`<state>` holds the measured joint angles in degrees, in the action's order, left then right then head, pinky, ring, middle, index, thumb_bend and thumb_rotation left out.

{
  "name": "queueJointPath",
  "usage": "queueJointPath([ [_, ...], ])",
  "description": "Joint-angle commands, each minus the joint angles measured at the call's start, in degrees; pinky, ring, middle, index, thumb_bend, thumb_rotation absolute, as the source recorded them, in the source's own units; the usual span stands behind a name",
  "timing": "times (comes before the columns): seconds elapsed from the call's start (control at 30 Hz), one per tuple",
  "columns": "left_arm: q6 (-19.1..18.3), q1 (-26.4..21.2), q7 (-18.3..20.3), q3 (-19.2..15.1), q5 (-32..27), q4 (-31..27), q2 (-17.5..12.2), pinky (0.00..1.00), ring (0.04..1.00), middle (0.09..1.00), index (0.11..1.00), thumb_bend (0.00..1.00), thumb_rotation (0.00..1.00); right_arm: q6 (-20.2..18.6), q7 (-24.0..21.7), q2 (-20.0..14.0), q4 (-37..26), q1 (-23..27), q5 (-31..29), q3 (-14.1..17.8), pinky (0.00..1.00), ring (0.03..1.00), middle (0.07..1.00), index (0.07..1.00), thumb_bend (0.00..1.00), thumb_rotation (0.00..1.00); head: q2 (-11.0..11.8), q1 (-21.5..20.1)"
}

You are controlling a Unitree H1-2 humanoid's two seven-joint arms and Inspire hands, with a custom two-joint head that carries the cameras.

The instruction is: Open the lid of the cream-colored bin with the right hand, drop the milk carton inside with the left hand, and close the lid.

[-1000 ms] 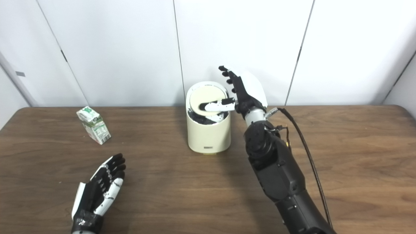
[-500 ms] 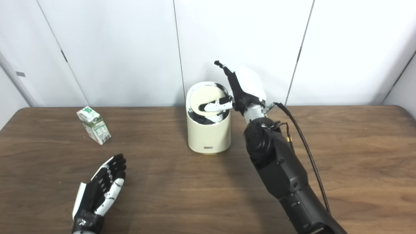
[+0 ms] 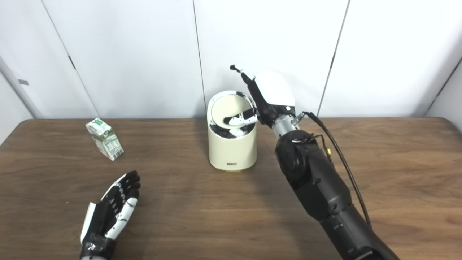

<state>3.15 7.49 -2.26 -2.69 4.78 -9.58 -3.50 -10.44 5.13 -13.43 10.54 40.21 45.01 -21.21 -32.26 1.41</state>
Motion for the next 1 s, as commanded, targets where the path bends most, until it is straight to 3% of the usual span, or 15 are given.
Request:
queueJointPath([
  [0.0, -0.3, -0.4, 0.4, 0.4, -0.1, 0.8, 0.1, 0.81, 0.841, 0.854, 0.876, 0.36, 0.49, 0.2, -0.1, -1.6, -0.4, 0.7, 2.5, 0.0, 0.77, 0.857, 0.864, 0.880, 0.89, 0.14, 0.1, 0.0],
  [0.4, 0.3, -0.8, 0.1, 0.6, 0.5, 1.5, 0.1, 0.82, 0.840, 0.847, 0.871, 0.33, 0.51, 0.5, -3.6, -1.7, -2.2, -0.2, 3.2, 0.2, 0.77, 0.864, 0.869, 0.881, 0.87, 0.15, 0.5, -0.2],
  [0.57, 1.3, -0.9, 0.5, 0.4, -1.0, 2.3, 0.3, 0.85, 0.848, 0.850, 0.892, 0.40, 0.60, 0.7, -5.4, -1.0, -3.3, -0.8, 2.8, 0.3, 0.77, 0.858, 0.867, 0.882, 0.87, 0.16, 0.5, -0.1],
  [0.8, 1.7, -1.1, 0.4, 0.3, -1.1, 2.9, 0.3, 0.85, 0.847, 0.851, 0.900, 0.42, 0.62, -0.4, -5.6, 1.6, -6.4, -1.6, -1.9, 4.4, 0.78, 0.855, 0.869, 0.877, 0.78, 0.27, 0.6, -0.3],
  [0.97, 2.8, -1.2, 1.1, 0.6, -1.1, 3.4, -0.2, 0.85, 0.850, 0.855, 0.899, 0.43, 0.67, -1.7, -5.5, 4.7, -9.0, -2.6, -7.3, 8.2, 0.72, 0.816, 0.835, 0.863, 0.72, 0.35, 0.6, -0.1],
])
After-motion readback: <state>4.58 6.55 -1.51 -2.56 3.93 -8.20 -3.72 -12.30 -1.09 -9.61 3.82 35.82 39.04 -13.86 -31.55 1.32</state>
